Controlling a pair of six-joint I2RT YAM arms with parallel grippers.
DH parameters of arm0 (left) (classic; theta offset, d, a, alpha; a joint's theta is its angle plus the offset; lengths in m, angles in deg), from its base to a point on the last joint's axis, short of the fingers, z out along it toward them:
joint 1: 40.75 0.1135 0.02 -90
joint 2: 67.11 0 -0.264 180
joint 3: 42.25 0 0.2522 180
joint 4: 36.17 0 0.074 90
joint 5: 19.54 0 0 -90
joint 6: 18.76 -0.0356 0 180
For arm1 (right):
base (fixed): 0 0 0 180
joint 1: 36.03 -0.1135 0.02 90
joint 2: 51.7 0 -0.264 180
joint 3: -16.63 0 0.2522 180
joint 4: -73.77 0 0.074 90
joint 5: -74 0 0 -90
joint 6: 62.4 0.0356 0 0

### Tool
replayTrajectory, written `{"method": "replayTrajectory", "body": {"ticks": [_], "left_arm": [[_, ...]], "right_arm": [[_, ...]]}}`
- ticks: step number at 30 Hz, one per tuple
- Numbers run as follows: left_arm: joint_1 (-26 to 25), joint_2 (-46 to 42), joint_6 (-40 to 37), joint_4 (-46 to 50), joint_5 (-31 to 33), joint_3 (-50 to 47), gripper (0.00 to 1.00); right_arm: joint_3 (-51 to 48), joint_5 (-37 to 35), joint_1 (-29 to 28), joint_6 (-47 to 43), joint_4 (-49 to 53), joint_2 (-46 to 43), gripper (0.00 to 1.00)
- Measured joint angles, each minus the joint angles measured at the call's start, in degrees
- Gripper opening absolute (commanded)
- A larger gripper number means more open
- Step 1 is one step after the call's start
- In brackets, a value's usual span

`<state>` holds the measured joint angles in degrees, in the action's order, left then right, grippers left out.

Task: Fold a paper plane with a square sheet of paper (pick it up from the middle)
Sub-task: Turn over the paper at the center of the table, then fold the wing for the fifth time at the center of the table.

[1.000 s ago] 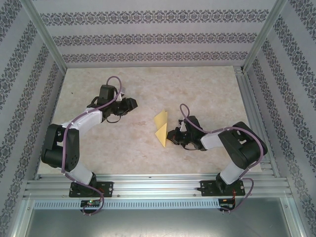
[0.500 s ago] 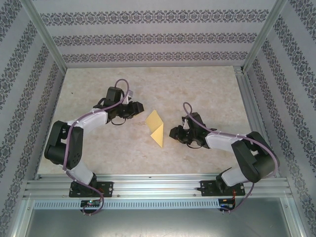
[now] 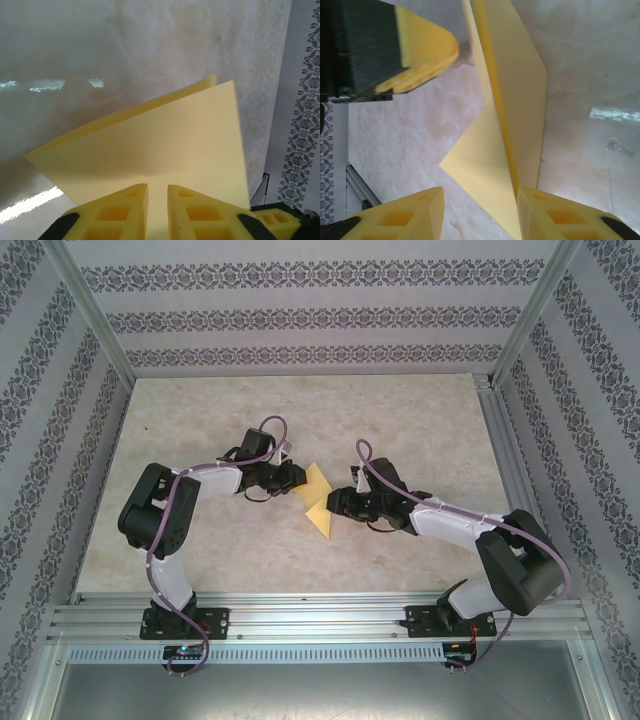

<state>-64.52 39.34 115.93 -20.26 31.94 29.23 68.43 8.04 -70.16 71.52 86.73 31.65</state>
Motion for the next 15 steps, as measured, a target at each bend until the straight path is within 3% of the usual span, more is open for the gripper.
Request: {"method": "replayTrajectory", "body": {"ticks": [15], "left_arm": [[-1.1,5.7,0.8,-0.8,0.0,0.9,0.17]], "right_arm": [[1.4,0.7,-1.9,-3.4,1.0,6.9,0.3]]}}
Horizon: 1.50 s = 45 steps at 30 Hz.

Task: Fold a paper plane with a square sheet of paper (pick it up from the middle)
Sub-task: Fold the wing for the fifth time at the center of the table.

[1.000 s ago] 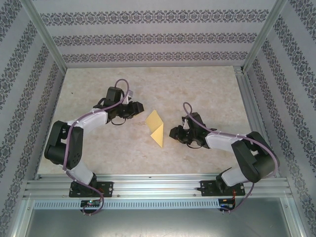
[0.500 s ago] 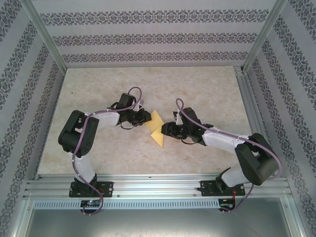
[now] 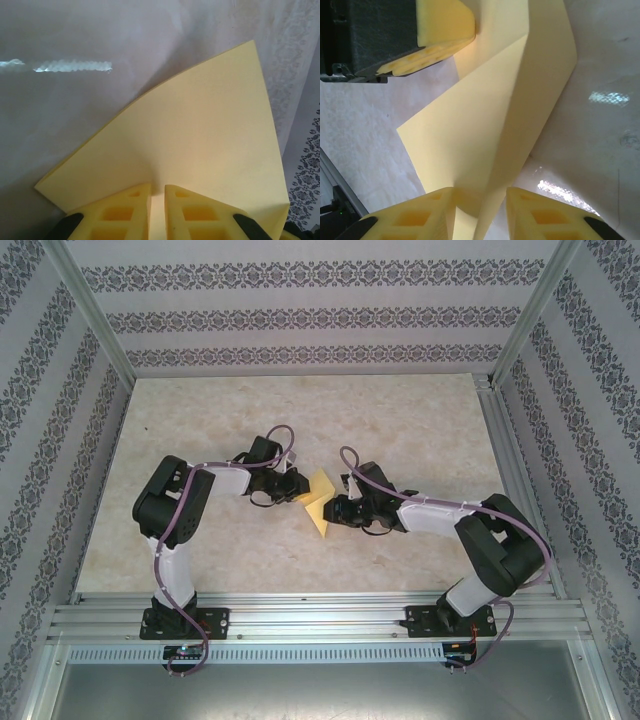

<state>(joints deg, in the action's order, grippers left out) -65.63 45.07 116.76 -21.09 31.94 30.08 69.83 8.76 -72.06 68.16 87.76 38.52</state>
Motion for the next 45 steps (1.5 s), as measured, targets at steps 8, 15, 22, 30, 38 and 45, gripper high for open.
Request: {"method": "replayTrajectory", "body": {"ticks": [8,15,22,30,38,45], "left_arm": [[0.0,0.0,0.0,0.0,0.0,0.2,0.17],[0.0,0.0,0.0,0.0,-0.1,0.2,0.19],[0.0,-3.0,0.0,0.6,0.5,0.2,0.34],[-0.7,-11.3,3.4,0.2,0.7,0.3,0.54],[-3.8,-11.6,14.6,-4.0,2.1,-2.6,0.64],[-5.0,-10.5,20.6,-5.0,4.1,-4.7,0.66]], "right_arm": [[0.6,0.6,-1.1,-1.4,0.1,3.0,0.24],[1.4,0.7,-1.5,-1.8,0.1,3.3,0.04],[1.4,-2.1,-1.7,-3.9,3.1,3.3,0.03],[2.5,-8.2,-4.5,-9.4,6.9,3.3,0.03],[3.3,-18.5,-10.8,-15.8,7.9,3.3,0.04],[2.0,-23.1,-12.7,-18.4,4.7,3.3,0.04]]}}
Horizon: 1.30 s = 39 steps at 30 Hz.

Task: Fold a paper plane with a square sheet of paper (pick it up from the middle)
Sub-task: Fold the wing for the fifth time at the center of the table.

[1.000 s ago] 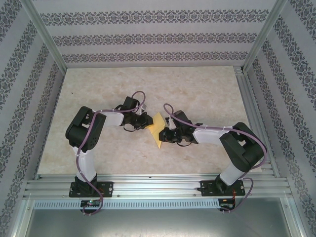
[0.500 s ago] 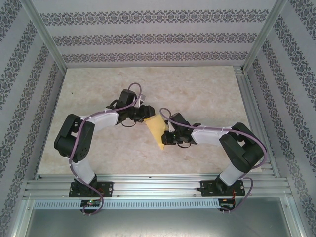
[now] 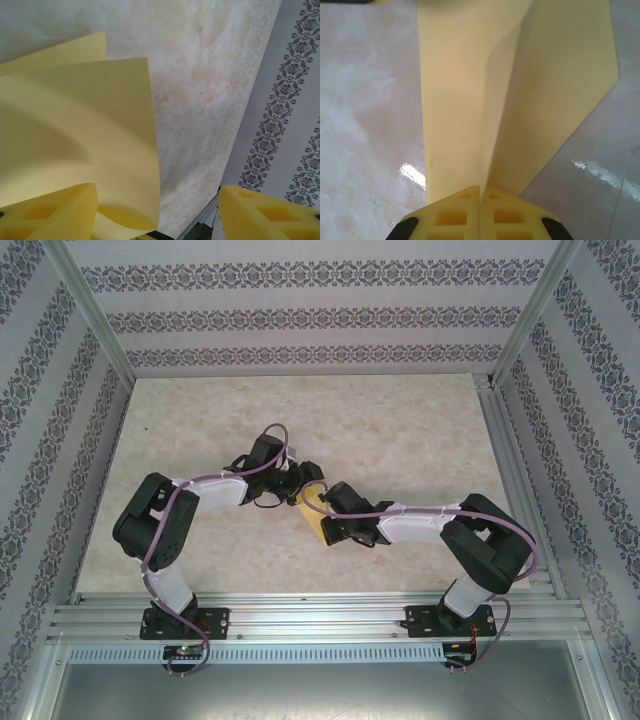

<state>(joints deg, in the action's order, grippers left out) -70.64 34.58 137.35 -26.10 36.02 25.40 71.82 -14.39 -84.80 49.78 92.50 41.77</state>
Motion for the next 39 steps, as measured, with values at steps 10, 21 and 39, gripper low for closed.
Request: {"method": "replayTrajectory", "body": {"ticks": [10,21,39], "left_arm": [[-1.9,0.3,0.6,2.1,0.3,0.0,0.58],[-2.6,1.5,-1.9,8.5,1.1,4.0,0.4],[-3.1,2.3,-4.9,11.8,2.3,5.7,0.1]], "right_arm": [[-0.1,-2.7,-0.7,-1.3,-0.7,0.0,0.04],[-0.1,-4.0,-1.1,-1.3,-0.3,0.0,0.05],[-0.7,-4.5,-1.4,-1.1,-1.1,-0.1,0.1]]}}
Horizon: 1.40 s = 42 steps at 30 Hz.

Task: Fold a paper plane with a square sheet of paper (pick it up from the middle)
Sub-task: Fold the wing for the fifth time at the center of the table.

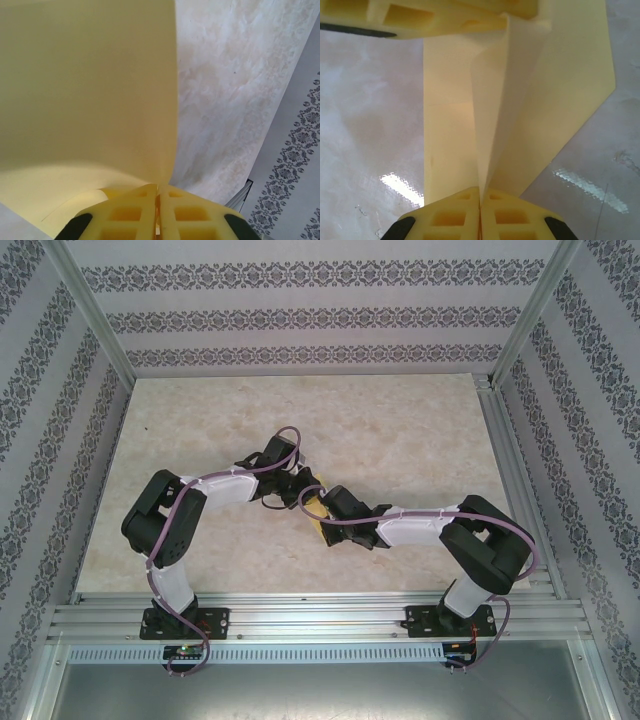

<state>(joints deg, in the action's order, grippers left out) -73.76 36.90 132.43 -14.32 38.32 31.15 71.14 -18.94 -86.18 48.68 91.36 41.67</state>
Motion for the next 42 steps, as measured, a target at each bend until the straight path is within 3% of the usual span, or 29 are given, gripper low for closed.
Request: {"method": "replayTrajectory", "body": {"ticks": [6,11,14,19,21,23,25,27,30,42], "left_arm": [[-0.1,0.0,-1.6,1.2,0.1,0.4,0.09],[-0.1,0.0,-2.5,1.9,-0.2,0.9,0.1],[-0.1,0.0,-2.5,1.9,-0.5,0.9,0.1],[-0.1,0.0,-2.5,2.1,-0.6,0.9,0.12],[-0.1,0.0,-2.5,2.1,-0.7,0.9,0.16],[-0.1,0.0,-2.5,2.1,-1.0,0.9,0.28],[-0.1,0.0,-2.7,2.1,-1.4,0.9,0.33],[-0.1,0.0,-2.7,2.1,-1.7,1.0,0.49],[-0.1,-0.1,-2.4,2.3,-1.9,1.0,0.58],[-0.2,-6.0,4.0,0.8,-2.1,-2.3,0.59]], "right_arm": [[-0.3,0.0,0.0,0.0,0.0,-0.3,0.08],[-0.8,0.6,0.2,0.4,-0.3,-0.8,0.14],[-2.7,2.4,1.2,1.6,-2.5,-1.7,0.05],[-6.0,5.5,3.1,3.5,-7.4,-3.0,0.0],[-7.1,6.3,3.4,4.0,-9.2,-3.3,0.0],[-7.8,6.7,3.4,4.3,-10.3,-3.4,0.0],[-8.3,6.7,3.4,4.4,-11.3,-3.5,0.0],[-8.4,6.7,3.4,4.4,-11.6,-3.5,0.0],[-8.4,6.7,3.4,4.4,-11.6,-3.5,0.0],[-8.4,4.9,1.5,3.0,-13.0,-3.5,0.0]]}}
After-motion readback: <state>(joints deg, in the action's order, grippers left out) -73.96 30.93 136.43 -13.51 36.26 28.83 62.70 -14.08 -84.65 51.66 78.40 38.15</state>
